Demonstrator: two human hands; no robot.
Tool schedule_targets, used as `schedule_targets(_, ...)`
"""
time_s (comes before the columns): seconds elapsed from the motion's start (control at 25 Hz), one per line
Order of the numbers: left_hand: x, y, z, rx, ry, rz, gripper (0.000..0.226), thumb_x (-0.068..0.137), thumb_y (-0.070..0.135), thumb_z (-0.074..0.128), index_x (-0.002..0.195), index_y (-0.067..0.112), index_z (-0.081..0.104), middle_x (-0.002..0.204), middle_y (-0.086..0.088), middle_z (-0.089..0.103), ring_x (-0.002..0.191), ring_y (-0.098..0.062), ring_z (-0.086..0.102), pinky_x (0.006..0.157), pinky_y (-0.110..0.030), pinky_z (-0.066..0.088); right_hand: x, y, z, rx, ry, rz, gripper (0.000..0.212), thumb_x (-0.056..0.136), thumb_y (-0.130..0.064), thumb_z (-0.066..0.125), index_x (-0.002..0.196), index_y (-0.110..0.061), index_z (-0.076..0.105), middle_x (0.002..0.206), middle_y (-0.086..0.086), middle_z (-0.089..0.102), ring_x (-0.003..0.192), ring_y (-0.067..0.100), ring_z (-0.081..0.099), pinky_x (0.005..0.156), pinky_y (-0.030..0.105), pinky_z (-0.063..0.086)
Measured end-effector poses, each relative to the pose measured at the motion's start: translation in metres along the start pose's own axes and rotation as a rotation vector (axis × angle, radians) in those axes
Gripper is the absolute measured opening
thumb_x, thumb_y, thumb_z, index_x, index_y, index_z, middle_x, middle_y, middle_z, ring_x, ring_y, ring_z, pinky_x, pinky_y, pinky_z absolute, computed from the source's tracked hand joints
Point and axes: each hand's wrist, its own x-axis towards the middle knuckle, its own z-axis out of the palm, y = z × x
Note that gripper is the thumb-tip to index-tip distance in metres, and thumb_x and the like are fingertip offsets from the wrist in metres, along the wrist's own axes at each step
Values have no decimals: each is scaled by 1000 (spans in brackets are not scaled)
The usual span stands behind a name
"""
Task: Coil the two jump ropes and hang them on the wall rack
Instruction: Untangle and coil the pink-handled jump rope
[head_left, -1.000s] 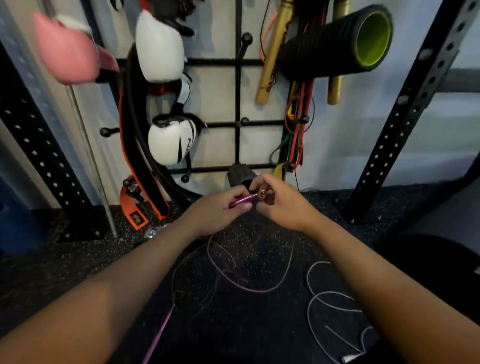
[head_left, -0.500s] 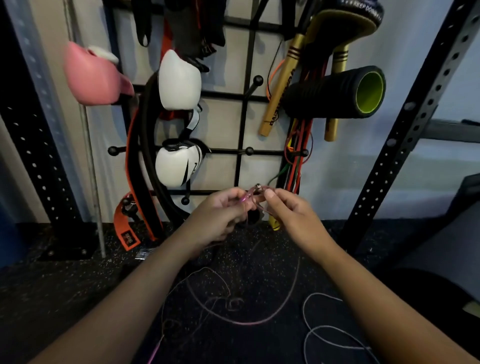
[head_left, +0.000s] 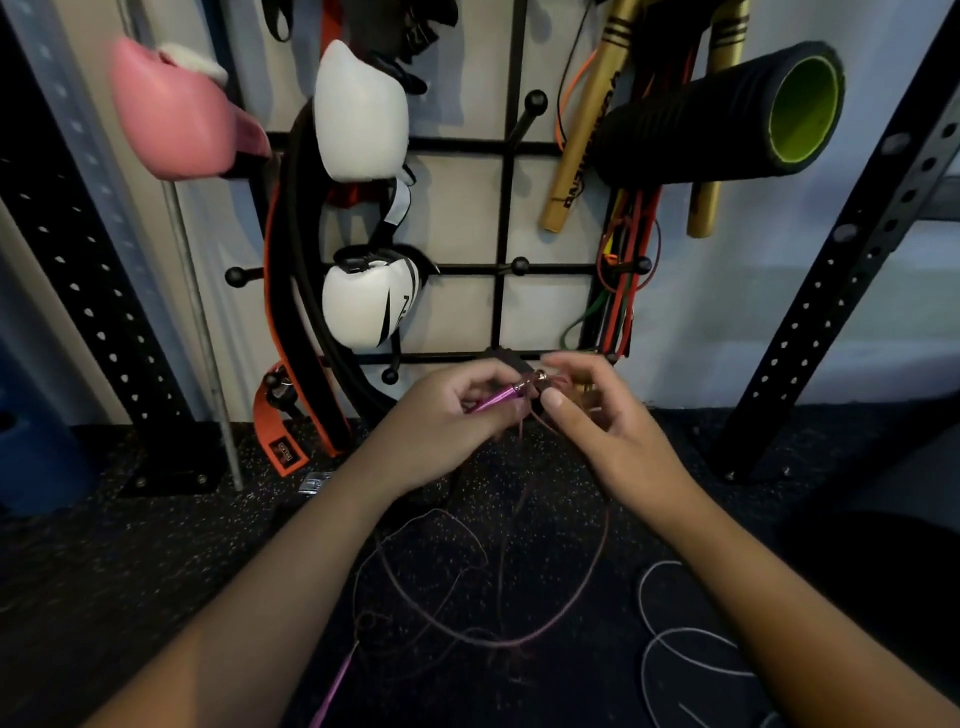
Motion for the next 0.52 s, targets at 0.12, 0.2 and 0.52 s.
schedule_targets(0.12,5,-2,-2,94,23,17,11,99,36,66,104,45,69,90,24,73,84,5,68,82,-18,51,2,-8,-4,-228,250,-196,28,98,-44,61,118,-25,56,111,-8,54,101,2,55,82,17,44)
schedule_targets(0.2,7,1,-2,92,9,32,14,102,33,60,106,44,68,84,23,70,75,7,64,72,-12,48,0,-17,2,-383,233,-220,27,95,-47,63,105,-23,56,88,-15,49,79,-1,50,65,15,37)
schedule_targets(0.52,4,18,-6,-7,12,-91,17,104,38,55,106,30,70,60,19,59,41,5,46,46,-10,35,8,-9,3,-139,160,-43,18,99,-26,66,89,-13,73,68,15,63,51,15,45,48,27,36)
